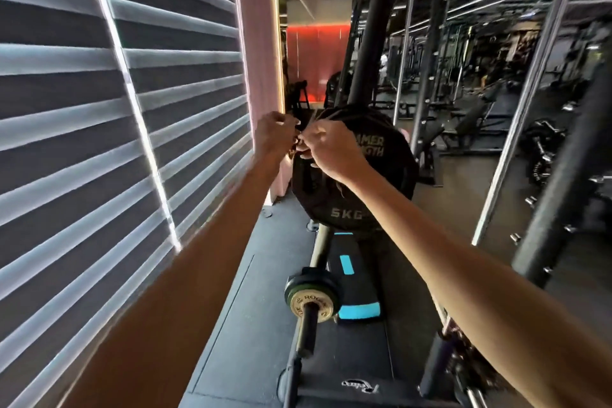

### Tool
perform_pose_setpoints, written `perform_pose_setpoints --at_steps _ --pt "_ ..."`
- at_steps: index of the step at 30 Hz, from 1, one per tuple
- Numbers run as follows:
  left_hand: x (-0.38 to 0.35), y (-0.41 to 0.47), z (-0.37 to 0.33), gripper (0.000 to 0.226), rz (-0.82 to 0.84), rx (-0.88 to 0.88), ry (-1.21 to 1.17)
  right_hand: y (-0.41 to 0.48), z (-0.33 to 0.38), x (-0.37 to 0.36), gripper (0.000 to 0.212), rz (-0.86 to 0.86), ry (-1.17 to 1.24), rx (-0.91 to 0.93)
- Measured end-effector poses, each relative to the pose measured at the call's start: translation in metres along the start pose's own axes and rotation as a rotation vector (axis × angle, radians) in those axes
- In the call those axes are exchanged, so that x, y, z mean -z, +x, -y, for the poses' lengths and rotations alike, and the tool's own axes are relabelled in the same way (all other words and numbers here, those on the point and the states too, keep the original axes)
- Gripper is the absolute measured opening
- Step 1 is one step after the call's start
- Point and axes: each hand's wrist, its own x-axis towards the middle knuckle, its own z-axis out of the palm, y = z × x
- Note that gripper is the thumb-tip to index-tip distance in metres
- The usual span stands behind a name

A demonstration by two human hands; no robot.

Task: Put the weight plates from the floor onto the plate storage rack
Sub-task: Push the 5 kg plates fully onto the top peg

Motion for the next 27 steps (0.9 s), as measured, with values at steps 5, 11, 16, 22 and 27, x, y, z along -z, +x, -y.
perform_pose_setpoints --at_steps 5,11,16,22,27 --pt "-0.043 -0.028 -0.006 0.029 -0.02 -0.241 0.175 -0.001 -0.018 0.065 0.02 -0.325 -0.084 0.119" --pt "-0.071 -0.031 0.019 0.045 -0.104 -0.323 0.357 -0.007 -0.072 0.096 0.034 -0.535 -0.492 0.175" --pt "-0.079 -0.038 0.03 0.038 -0.229 -0.398 0.38 -0.014 -0.1 0.084 0.046 -0.244 -0.325 0.043" --pt "-0.07 -0.032 0.044 0.042 -0.24 -0.543 0.433 -0.019 -0.103 0.082 0.041 -0.299 -0.279 0.101" --pt "-0.07 -0.03 0.047 0.044 -0.265 -0.565 0.439 -0.019 -0.106 0.08 0.043 -0.329 -0.275 0.127"
